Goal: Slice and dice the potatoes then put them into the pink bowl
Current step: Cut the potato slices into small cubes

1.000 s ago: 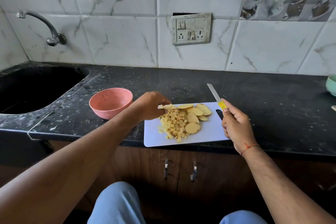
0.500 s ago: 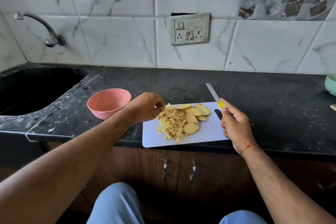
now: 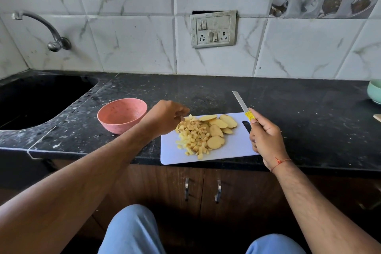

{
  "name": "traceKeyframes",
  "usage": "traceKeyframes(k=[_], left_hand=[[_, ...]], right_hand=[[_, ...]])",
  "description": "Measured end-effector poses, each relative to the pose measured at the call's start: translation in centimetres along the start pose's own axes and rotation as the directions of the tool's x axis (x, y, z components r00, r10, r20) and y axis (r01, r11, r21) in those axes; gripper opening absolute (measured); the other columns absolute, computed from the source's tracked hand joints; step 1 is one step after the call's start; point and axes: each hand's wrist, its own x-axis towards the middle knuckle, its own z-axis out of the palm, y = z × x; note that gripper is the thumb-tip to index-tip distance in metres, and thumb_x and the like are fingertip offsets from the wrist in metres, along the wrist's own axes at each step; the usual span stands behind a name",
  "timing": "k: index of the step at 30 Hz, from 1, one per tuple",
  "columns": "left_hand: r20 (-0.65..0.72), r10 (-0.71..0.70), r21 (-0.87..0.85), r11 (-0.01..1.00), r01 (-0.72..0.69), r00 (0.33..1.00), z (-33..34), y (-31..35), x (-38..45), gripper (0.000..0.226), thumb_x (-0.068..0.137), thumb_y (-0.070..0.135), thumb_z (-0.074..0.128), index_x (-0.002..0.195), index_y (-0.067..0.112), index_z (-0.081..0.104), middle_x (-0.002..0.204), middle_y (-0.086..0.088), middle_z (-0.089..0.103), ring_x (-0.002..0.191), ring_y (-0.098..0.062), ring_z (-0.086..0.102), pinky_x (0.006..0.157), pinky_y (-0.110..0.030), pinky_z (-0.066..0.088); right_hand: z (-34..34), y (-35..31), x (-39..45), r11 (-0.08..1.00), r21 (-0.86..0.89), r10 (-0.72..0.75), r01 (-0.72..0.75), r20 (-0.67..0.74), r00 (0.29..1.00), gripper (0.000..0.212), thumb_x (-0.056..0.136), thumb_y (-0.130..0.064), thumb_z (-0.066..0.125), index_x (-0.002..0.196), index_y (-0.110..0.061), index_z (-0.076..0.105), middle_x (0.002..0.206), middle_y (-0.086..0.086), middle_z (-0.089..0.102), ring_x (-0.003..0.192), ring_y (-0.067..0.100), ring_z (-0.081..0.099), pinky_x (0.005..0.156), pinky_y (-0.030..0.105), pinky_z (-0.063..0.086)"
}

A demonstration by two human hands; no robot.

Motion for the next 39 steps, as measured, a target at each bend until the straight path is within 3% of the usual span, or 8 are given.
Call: traceKeyframes(k=[3, 6, 11, 23, 27, 30, 35, 39], left_hand=[[0.104, 0.069, 0.034, 0.997, -0.073, 0.992, -0.4, 0.5, -0.1, 0.057, 0.097, 0.054, 0.070, 0.149, 0.031, 0.061, 0.146, 0.007, 0.065, 0.136, -0.015, 0.060, 0.107, -0.029, 0.048], [0.335, 0.037, 0.233, 0.965, -0.121, 0.941, -0.1, 1.6, -0.8, 0.121, 0.065, 0.102, 0.053, 0.166, 0.049, 0.012, 0.176, 0.015, 0.011, 0.161, -0.025, 0.011, 0.125, -0.065, 0.019], [0.355, 0.106, 0.259, 0.943, -0.206, 0.929, 2.4, 2.1, -1.2, 0.144, 0.052, 0.106, 0.058, 0.163, 0.049, -0.014, 0.175, 0.019, -0.010, 0.161, -0.028, -0.002, 0.123, -0.066, 0.011], [0.203, 0.005, 0.184, 0.982, -0.043, 0.979, 3.8, 2.3, 1.0, 0.107, 0.077, 0.095, 0.053, 0.165, 0.040, 0.027, 0.169, 0.015, 0.033, 0.157, -0.021, 0.022, 0.122, -0.055, 0.021], [0.182, 0.036, 0.100, 0.993, -0.055, 0.983, 3.4, 1.9, 2.1, 0.066, 0.091, 0.087, 0.042, 0.137, 0.045, 0.064, 0.142, 0.019, 0.062, 0.139, -0.017, 0.049, 0.107, -0.054, 0.036], [0.139, 0.063, 0.079, 0.994, -0.074, 0.988, 3.0, 2.7, 2.4, 0.043, 0.089, 0.082, 0.055, 0.109, 0.050, 0.076, 0.117, 0.024, 0.067, 0.118, -0.008, 0.058, 0.099, -0.046, 0.039], [0.308, 0.181, 0.045, 0.978, -0.205, 0.934, 3.0, 6.3, 2.2, 0.040, 0.079, 0.068, 0.081, 0.109, 0.042, 0.080, 0.096, 0.024, 0.070, 0.092, -0.001, 0.065, 0.079, -0.030, 0.055], [0.373, 0.218, 0.157, 0.943, -0.293, 0.902, 3.8, 8.1, 2.7, 0.038, 0.083, 0.055, 0.084, 0.115, 0.036, 0.076, 0.098, 0.020, 0.072, 0.090, -0.008, 0.065, 0.080, -0.033, 0.057]], right_hand=[[0.0, 0.0, 0.0, 1.000, 0.004, -0.001, 0.001, 0.002, 1.000, 0.039, 0.110, -0.024, 0.049, 0.140, -0.047, 0.061, 0.060, -0.006, 0.033, 0.053, 0.013, 0.024, 0.047, 0.023, 0.024], [0.0, 0.1, 0.1, 1.000, 0.013, 0.003, -0.003, 0.000, 1.000, 0.039, 0.110, -0.024, 0.050, 0.139, -0.047, 0.061, 0.060, -0.005, 0.033, 0.054, 0.013, 0.023, 0.047, 0.023, 0.023], [0.0, 0.0, 0.0, 1.000, 0.020, -0.003, 0.003, 0.000, 1.000, 0.039, 0.110, -0.024, 0.050, 0.139, -0.046, 0.062, 0.061, -0.005, 0.033, 0.053, 0.013, 0.024, 0.046, 0.023, 0.023], [0.0, 0.1, 0.1, 1.000, 0.018, -0.006, 0.006, 0.009, 1.000, 0.038, 0.110, -0.025, 0.050, 0.139, -0.046, 0.062, 0.060, -0.006, 0.034, 0.053, 0.013, 0.025, 0.045, 0.023, 0.025], [0.0, 0.1, 0.1, 1.000, 0.011, -0.004, 0.004, 0.008, 1.000, 0.038, 0.110, -0.025, 0.050, 0.141, -0.045, 0.061, 0.059, -0.006, 0.035, 0.052, 0.012, 0.025, 0.044, 0.022, 0.025], [0.0, 0.2, 0.1, 1.000, 0.016, -0.004, 0.003, 0.008, 1.000, 0.038, 0.110, -0.025, 0.050, 0.141, -0.044, 0.061, 0.060, -0.006, 0.034, 0.053, 0.012, 0.025, 0.045, 0.023, 0.025], [0.1, 0.2, 0.2, 1.000, 0.021, -0.002, 0.002, -0.003, 1.000, 0.038, 0.110, -0.024, 0.051, 0.140, -0.043, 0.062, 0.060, -0.008, 0.035, 0.054, 0.012, 0.026, 0.045, 0.022, 0.025], [0.1, 0.1, 0.2, 1.000, 0.017, -0.016, 0.016, -0.007, 1.000, 0.037, 0.109, -0.024, 0.051, 0.141, -0.041, 0.062, 0.061, -0.006, 0.034, 0.053, 0.011, 0.026, 0.044, 0.022, 0.025]])
